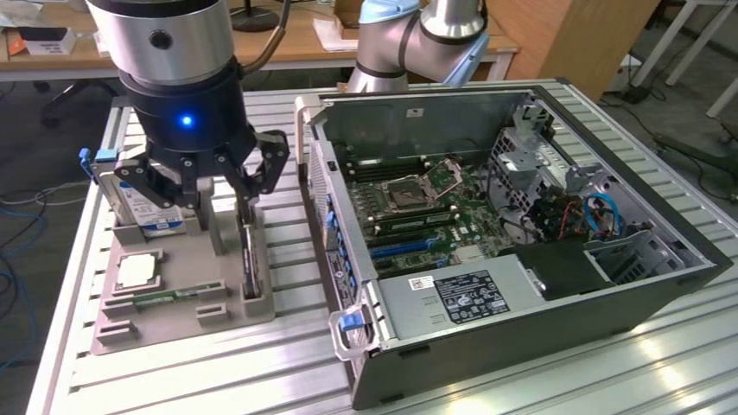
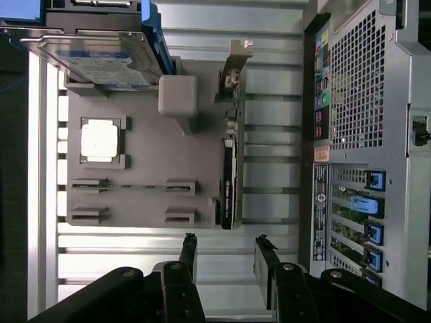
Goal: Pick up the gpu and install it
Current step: 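Pick up the gpu and move the gpu toward the slot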
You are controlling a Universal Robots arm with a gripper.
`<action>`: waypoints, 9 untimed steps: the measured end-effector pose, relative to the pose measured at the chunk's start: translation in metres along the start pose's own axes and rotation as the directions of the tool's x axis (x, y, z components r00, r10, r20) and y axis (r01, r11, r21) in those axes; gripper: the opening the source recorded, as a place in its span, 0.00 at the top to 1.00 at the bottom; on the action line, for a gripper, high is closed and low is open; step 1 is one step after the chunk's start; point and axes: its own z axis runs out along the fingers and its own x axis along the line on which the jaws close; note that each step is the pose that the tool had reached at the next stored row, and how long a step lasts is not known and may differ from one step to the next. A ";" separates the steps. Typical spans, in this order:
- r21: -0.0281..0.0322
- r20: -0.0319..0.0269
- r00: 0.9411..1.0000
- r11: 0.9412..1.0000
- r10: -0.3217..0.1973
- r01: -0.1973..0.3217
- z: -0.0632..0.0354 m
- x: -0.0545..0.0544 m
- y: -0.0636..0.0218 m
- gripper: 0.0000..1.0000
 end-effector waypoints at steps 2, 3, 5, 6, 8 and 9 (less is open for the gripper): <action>0.000 0.000 1.000 1.000 -0.001 0.001 0.0007 0.000 -0.0016 0.53; -0.001 0.000 1.000 1.000 -0.001 0.001 0.0009 0.000 -0.0023 0.53; -0.001 0.000 1.000 1.000 -0.002 0.002 0.0016 0.000 -0.0038 0.53; -0.001 0.000 1.000 1.000 -0.002 0.002 0.0019 0.000 -0.0042 0.53; -0.001 0.000 1.000 1.000 -0.002 0.002 0.0022 -0.001 -0.0043 0.53; -0.001 0.000 1.000 1.000 -0.002 0.002 0.0022 -0.001 -0.0044 0.53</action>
